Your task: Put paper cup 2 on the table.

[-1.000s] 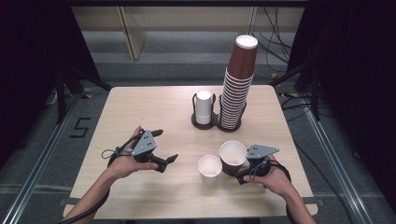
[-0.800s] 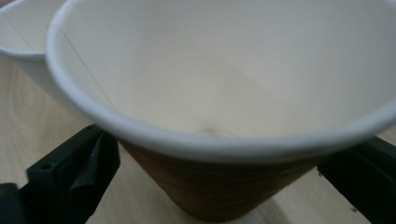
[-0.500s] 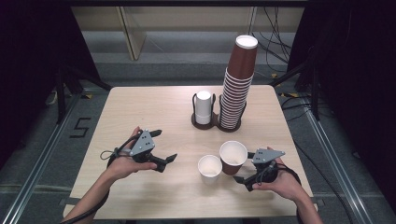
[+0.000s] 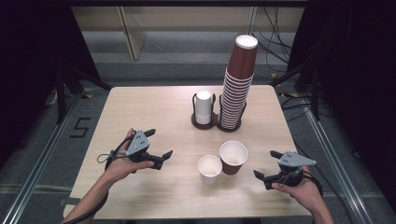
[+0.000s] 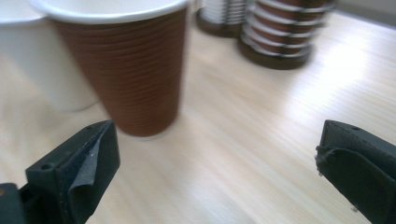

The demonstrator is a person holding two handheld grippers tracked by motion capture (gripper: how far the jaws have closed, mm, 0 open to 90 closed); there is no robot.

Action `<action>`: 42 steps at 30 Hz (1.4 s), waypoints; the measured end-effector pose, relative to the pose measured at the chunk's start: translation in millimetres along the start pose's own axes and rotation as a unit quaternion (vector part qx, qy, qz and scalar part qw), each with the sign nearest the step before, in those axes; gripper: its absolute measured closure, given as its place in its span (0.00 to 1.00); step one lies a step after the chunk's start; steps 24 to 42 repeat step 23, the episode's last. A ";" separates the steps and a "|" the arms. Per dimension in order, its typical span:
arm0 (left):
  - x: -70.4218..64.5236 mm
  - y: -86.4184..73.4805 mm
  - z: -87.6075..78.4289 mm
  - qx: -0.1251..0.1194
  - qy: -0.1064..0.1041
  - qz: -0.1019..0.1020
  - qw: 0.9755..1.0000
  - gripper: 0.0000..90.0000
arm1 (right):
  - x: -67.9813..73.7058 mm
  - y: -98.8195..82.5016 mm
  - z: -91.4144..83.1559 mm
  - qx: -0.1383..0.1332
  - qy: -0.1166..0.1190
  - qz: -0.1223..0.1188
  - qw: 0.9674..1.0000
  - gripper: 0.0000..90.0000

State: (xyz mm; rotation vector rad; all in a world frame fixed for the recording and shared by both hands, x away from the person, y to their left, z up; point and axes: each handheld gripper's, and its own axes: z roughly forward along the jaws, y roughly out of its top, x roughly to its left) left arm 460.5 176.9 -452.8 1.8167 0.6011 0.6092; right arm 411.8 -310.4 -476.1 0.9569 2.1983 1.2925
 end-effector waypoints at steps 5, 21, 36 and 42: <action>1.4 -3.1 -3.4 0.003 0.011 -0.003 1.000 0.00 | -7.6 -9.3 -9.7 -0.020 -0.043 0.035 0.998 0.00; 15.0 -24.8 3.7 0.014 0.050 -0.032 0.998 0.00 | -25.3 -25.7 -22.6 -0.075 -0.220 0.123 0.965 0.00; 14.8 -24.1 6.1 0.013 0.050 -0.030 0.998 0.00 | -27.3 -27.5 -24.8 -0.074 -0.231 0.130 0.961 0.00; 14.8 -24.1 6.1 0.013 0.050 -0.030 0.998 0.00 | -27.3 -27.5 -24.8 -0.074 -0.231 0.130 0.961 0.00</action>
